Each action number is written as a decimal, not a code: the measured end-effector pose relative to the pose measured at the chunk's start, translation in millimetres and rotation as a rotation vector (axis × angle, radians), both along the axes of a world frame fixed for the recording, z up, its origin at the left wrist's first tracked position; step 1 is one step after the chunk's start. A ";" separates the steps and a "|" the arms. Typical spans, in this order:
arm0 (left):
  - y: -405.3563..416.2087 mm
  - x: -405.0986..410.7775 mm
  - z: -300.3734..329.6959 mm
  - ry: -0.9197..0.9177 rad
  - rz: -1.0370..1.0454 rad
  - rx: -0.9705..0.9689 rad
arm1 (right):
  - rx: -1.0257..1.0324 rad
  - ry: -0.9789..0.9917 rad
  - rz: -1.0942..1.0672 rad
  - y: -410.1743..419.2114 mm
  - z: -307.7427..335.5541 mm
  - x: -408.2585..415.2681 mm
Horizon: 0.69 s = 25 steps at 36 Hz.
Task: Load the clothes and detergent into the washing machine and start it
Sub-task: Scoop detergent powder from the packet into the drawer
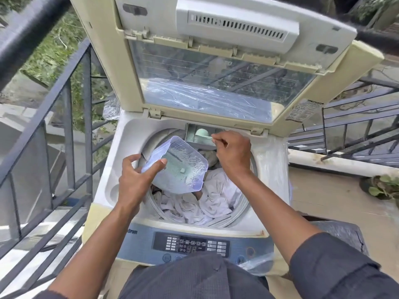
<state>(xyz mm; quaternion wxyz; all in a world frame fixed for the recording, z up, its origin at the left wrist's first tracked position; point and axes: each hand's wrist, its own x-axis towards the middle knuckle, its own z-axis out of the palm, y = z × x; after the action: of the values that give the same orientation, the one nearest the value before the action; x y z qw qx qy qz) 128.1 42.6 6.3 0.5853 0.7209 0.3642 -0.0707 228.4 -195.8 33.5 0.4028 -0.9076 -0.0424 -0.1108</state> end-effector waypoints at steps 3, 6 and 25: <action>0.3 0.9 -0.4 -0.008 0.005 0.002 | -0.003 0.003 0.031 3.7 0.1 1.2; 1.0 1.5 -0.9 -0.012 0.013 -0.007 | -0.033 0.004 0.054 4.2 0.4 1.3; 2.2 -8.7 -3.0 -0.120 0.011 -0.154 | 0.189 0.258 -0.050 -1.8 9.1 -50.8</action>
<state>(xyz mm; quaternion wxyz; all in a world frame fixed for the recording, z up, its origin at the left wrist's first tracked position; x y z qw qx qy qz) 119.4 44.8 3.4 0.6600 0.6749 0.3260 -0.0520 177.6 -197.6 42.6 0.4857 -0.8730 0.0431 -0.0069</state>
